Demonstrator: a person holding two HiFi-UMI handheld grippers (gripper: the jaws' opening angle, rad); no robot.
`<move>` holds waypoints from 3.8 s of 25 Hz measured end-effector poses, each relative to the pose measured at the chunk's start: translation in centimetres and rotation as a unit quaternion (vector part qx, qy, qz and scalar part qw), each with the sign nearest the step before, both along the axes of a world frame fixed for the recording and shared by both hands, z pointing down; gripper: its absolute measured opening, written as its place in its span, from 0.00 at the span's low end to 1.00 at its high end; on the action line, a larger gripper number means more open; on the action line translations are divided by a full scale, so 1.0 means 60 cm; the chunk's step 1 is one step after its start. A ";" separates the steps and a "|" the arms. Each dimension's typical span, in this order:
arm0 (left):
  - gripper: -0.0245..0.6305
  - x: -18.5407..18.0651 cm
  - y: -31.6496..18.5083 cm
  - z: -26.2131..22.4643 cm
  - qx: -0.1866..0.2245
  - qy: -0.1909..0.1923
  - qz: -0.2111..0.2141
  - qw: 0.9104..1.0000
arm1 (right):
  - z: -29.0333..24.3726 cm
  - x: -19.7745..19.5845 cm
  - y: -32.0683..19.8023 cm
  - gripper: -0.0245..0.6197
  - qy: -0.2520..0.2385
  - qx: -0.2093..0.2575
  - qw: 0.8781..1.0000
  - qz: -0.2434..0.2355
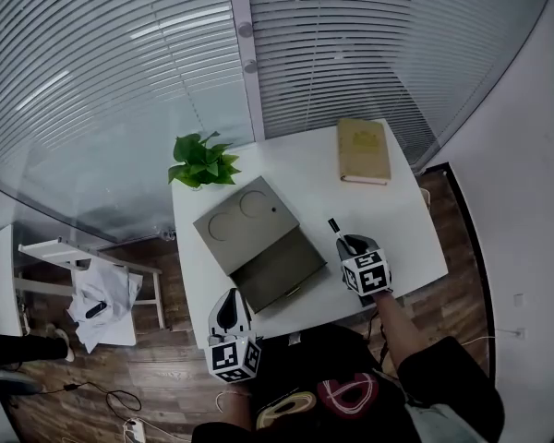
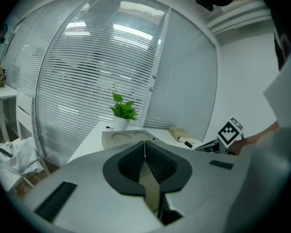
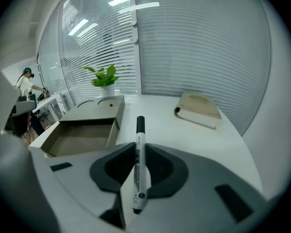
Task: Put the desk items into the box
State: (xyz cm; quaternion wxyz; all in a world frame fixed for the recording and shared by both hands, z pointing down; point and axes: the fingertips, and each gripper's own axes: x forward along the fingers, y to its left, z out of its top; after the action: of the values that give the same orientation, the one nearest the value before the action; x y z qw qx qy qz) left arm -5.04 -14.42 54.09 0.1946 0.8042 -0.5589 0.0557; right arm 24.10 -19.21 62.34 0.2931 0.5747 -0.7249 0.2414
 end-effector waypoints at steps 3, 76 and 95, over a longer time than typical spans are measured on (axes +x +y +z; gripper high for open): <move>0.07 -0.006 0.002 0.000 0.000 -0.001 -0.002 1.000 | -0.017 -0.029 -0.002 0.15 0.000 0.011 0.999 -0.030; 0.07 -0.093 0.054 0.006 -0.009 -0.009 -0.114 0.993 | 0.079 -0.370 0.041 0.36 0.051 -0.100 0.901 -0.419; 0.07 -0.064 0.028 -0.005 0.003 -0.005 -0.082 0.997 | -0.091 -0.328 0.021 0.36 -0.135 0.043 0.949 -0.281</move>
State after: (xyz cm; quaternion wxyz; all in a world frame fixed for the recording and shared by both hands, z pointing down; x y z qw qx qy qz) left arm -8.85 -12.71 53.77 0.1928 0.7558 -0.6243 0.0421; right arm 4.45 -17.98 56.87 0.2240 0.3221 -0.8992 0.1934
